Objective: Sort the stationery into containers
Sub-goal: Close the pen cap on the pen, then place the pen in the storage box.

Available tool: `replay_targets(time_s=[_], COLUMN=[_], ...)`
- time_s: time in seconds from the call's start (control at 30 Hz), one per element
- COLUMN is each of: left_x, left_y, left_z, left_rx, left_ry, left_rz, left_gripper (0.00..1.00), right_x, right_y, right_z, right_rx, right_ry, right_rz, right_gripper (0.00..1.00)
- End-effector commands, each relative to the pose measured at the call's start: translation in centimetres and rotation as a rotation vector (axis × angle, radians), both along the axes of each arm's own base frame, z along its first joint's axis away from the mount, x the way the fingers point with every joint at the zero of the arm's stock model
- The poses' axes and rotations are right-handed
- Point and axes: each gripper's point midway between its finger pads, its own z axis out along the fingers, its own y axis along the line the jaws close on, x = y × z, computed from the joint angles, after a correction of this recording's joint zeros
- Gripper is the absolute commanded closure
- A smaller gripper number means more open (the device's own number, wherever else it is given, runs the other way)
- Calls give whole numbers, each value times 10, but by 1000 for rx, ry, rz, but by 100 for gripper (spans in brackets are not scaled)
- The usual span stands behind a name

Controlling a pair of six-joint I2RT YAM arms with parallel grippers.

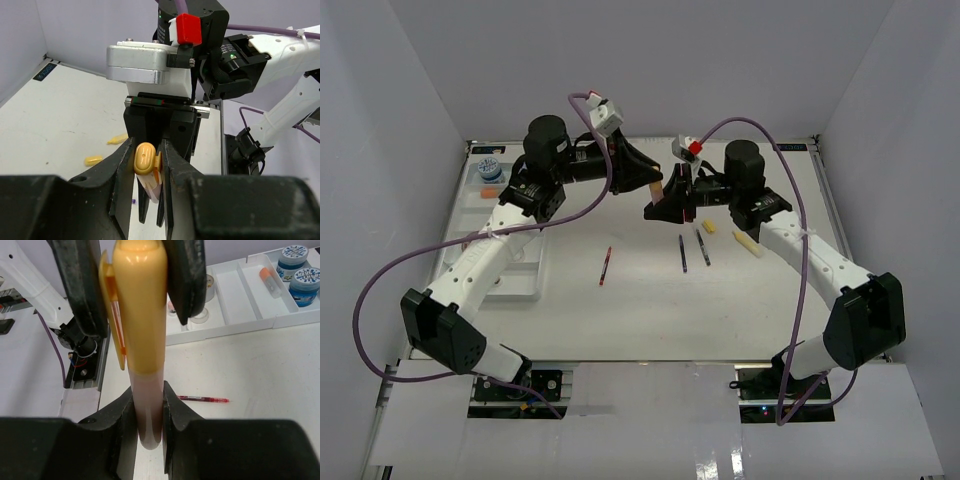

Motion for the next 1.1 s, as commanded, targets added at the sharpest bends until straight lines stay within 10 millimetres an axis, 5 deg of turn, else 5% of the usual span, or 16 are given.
replay_targets(time_s=[0.0,0.13,0.47,0.67,0.77,0.93,1.03,1.07], left_x=[-20,-22,-14,3,16,65,93,110], left_y=[-4,-1,1,4,13,66,116,148], left_z=[-61,-63,-64,-60,-64,-80,-92,-98], left_rx=[124,130,126,110,103,71,14,-3], left_ry=[211,182,144,117,135,234,308,332], left_rz=[-91,-82,-31,69,161,455,640,760], left_gripper=[100,100,100,100,100,100,100,100], right_x=[-11,-9,-8,-9,-3,6,6,6], right_y=[-4,-4,-6,-15,-25,-44,-55,-59], right_z=[77,73,39,-6,-24,-42,-52,-58], right_rx=[171,164,98,14,-27,-73,-109,-124], right_ry=[-288,-261,-174,-98,-65,-19,-11,-4], right_rz=[7,-3,-30,-103,-187,-343,-416,-435], right_gripper=[82,58,19,3,5,10,10,10])
